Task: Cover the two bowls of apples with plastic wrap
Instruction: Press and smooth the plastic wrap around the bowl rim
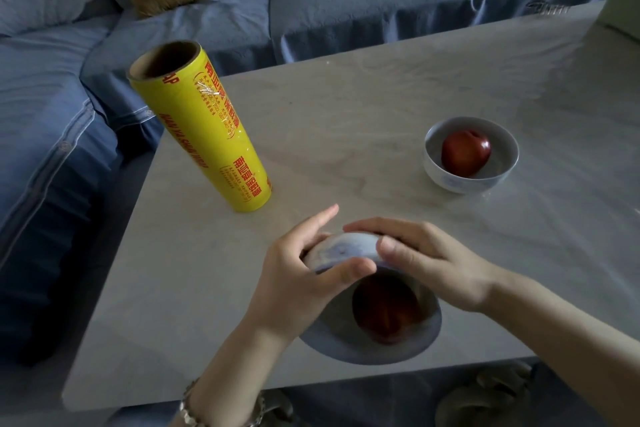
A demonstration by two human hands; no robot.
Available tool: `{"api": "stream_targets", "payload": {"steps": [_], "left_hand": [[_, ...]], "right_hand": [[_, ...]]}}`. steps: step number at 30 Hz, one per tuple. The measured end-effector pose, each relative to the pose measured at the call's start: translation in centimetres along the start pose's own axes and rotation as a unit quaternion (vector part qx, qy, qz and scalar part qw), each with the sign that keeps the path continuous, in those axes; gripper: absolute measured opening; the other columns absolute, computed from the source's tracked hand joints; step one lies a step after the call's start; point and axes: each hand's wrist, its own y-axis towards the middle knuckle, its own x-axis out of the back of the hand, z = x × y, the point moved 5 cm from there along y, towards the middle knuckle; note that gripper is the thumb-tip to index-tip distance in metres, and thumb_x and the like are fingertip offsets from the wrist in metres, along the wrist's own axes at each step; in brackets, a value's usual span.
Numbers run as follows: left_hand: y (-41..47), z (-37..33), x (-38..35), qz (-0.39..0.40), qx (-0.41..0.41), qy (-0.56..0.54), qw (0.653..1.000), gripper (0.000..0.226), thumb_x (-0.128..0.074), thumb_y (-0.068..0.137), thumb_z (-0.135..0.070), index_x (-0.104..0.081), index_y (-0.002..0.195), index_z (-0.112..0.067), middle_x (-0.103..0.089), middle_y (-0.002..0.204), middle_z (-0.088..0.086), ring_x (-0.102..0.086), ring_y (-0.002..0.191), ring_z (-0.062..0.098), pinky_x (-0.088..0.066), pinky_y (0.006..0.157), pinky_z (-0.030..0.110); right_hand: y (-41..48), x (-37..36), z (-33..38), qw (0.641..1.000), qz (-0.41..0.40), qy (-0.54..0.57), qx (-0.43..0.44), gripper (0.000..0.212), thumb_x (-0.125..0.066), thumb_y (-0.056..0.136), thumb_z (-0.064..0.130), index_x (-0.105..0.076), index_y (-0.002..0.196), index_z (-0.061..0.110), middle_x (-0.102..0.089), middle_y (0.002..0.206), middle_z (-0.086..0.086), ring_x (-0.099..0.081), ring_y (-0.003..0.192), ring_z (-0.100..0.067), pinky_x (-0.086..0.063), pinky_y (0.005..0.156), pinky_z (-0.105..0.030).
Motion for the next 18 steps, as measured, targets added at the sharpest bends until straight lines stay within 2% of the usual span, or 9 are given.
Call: {"api": "stream_targets", "payload": {"steps": [3, 5, 7, 8, 10, 12, 13, 15, 18], "left_hand": [[0.3, 0.1, 0.8, -0.047, 0.005, -0.015, 0.999, 0.091, -0.063, 0.036, -0.085, -0.060, 0.110, -0.033, -0.070, 0.079, -0.017, -0.062, 0.075, -0.011, -0.044, 0.066, 0.004], [0.4, 0.1, 1.4, -0.097, 0.009, -0.018, 0.995, 0.070, -0.066, 0.045, -0.079, -0.064, 0.097, -0.033, -0.067, 0.078, -0.020, -0.060, 0.073, -0.014, -0.042, 0.066, 0.002], [0.7, 0.4, 1.9, -0.158, 0.039, -0.047, 0.985, 0.035, -0.068, 0.064, -0.065, -0.065, 0.074, -0.031, -0.063, 0.069, -0.019, -0.057, 0.062, -0.009, -0.041, 0.061, 0.006], [0.7, 0.6, 2.0, -0.185, 0.062, -0.071, 0.978, 0.037, -0.065, 0.067, -0.061, -0.061, 0.064, -0.024, -0.058, 0.063, -0.011, -0.052, 0.057, -0.001, -0.041, 0.059, 0.015], [0.6, 1.3, 1.5, -0.207, 0.125, -0.132, 0.961, 0.044, -0.054, 0.064, -0.060, -0.054, 0.067, -0.016, -0.050, 0.069, 0.003, -0.047, 0.066, 0.013, -0.037, 0.063, 0.028], [0.3, 2.0, 0.6, -0.196, 0.191, -0.187, 0.943, 0.043, -0.052, 0.068, -0.059, -0.056, 0.062, -0.017, -0.057, 0.067, 0.005, -0.054, 0.065, 0.018, -0.042, 0.065, 0.032], [0.1, 2.3, 0.2, -0.181, 0.217, -0.211, 0.936, 0.044, -0.051, 0.070, -0.059, -0.062, 0.062, -0.017, -0.066, 0.065, 0.000, -0.062, 0.063, 0.014, -0.046, 0.065, 0.031], [-0.3, 2.9, -0.7, -0.125, 0.254, -0.241, 0.928, 0.051, -0.049, 0.066, -0.063, -0.071, 0.081, -0.020, -0.075, 0.077, -0.004, -0.070, 0.075, 0.012, -0.052, 0.066, 0.031], [-0.6, 3.2, -1.2, -0.047, 0.264, -0.253, 0.930, 0.056, -0.045, 0.069, -0.061, -0.072, 0.096, -0.020, -0.075, 0.096, 0.002, -0.068, 0.096, 0.017, -0.051, 0.081, 0.036]], "right_hand": [[-0.1, 0.7, -0.5, 0.996, 0.013, 0.057, -0.068, 0.067, -0.035, 0.073, 0.075, -0.068, 0.090, 0.019, -0.068, 0.090, -0.009, -0.065, 0.080, 0.001, -0.050, 0.075, -0.013], [-0.9, 1.1, -1.4, 0.989, -0.001, 0.107, -0.099, 0.053, -0.039, 0.073, 0.069, -0.067, 0.078, 0.024, -0.069, 0.084, -0.003, -0.062, 0.072, 0.011, -0.045, 0.069, -0.004], [-1.4, 1.3, -2.6, 0.980, -0.026, 0.180, -0.075, 0.061, -0.052, 0.063, 0.078, -0.071, 0.092, 0.027, -0.073, 0.098, 0.000, -0.065, 0.094, 0.000, -0.047, 0.080, -0.011], [-1.6, 1.3, -3.1, 0.976, -0.039, 0.201, -0.069, 0.069, -0.057, 0.059, 0.078, -0.068, 0.104, 0.028, -0.071, 0.108, 0.001, -0.064, 0.103, -0.009, -0.049, 0.085, -0.018], [-1.7, 1.1, -3.7, 0.971, -0.054, 0.225, -0.067, 0.081, -0.065, 0.055, 0.076, -0.058, 0.120, 0.027, -0.068, 0.116, 0.002, -0.062, 0.110, -0.015, -0.051, 0.087, -0.026], [-1.4, 0.9, -3.9, 0.963, -0.074, 0.252, -0.063, 0.081, -0.069, 0.055, 0.070, -0.056, 0.122, 0.027, -0.068, 0.115, 0.001, -0.064, 0.108, -0.015, -0.053, 0.083, -0.025], [-1.3, 0.9, -3.8, 0.958, -0.089, 0.266, -0.055, 0.074, -0.071, 0.057, 0.066, -0.058, 0.119, 0.028, -0.070, 0.112, 0.001, -0.065, 0.104, -0.015, -0.055, 0.080, -0.025], [-1.2, 1.0, -3.7, 0.950, -0.128, 0.280, -0.050, 0.056, -0.072, 0.059, 0.054, -0.066, 0.109, 0.029, -0.073, 0.102, 0.000, -0.069, 0.095, -0.015, -0.056, 0.073, -0.024], [-1.4, 1.2, -4.1, 0.949, -0.166, 0.262, -0.052, 0.052, -0.073, 0.057, 0.055, -0.070, 0.101, 0.028, -0.075, 0.096, -0.004, -0.070, 0.089, -0.018, -0.059, 0.071, -0.032]]}}
